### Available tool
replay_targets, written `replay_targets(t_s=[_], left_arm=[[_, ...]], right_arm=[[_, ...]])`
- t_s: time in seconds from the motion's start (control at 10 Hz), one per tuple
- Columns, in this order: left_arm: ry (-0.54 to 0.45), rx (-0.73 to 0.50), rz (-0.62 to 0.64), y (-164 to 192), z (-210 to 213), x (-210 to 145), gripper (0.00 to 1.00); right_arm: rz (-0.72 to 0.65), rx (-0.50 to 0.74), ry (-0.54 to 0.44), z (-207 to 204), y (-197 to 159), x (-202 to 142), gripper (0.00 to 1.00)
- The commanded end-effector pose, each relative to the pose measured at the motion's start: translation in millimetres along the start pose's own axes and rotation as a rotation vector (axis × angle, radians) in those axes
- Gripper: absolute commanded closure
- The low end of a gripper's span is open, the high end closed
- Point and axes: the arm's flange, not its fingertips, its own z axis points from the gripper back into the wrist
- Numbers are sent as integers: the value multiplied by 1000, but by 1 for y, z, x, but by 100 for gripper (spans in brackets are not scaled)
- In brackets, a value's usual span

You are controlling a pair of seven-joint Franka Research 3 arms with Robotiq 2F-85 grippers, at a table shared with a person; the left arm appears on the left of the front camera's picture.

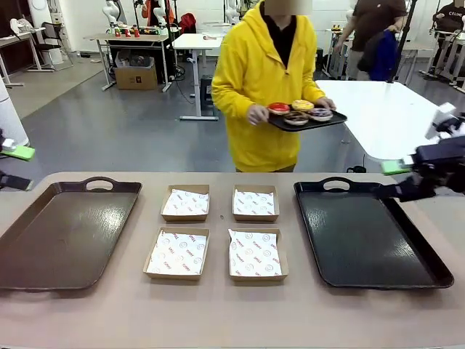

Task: Individually package the donuts and arrange them on the tray.
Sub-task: Pick up one Paper togo box.

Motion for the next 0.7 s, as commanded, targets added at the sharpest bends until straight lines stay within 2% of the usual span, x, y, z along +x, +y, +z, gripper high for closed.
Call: replay_targets(t_s=[0.0,0.2,0.4,0.6], left_arm=[[-40,-6,47,20,24,-7,0],[-109,-67,95,42,57,-20,0],[-106,-127,102,55,79,-36,0],[-141,-131,129,65,98,-43,0]], right_arm=[[-95,-4,-69,17,-28,-35,0],[-133,-11,-152,53,-38,-52,0],[-157,-6,-199,77,-45,-64,0],[-161,-7,-234,91,-48,-72,0]])
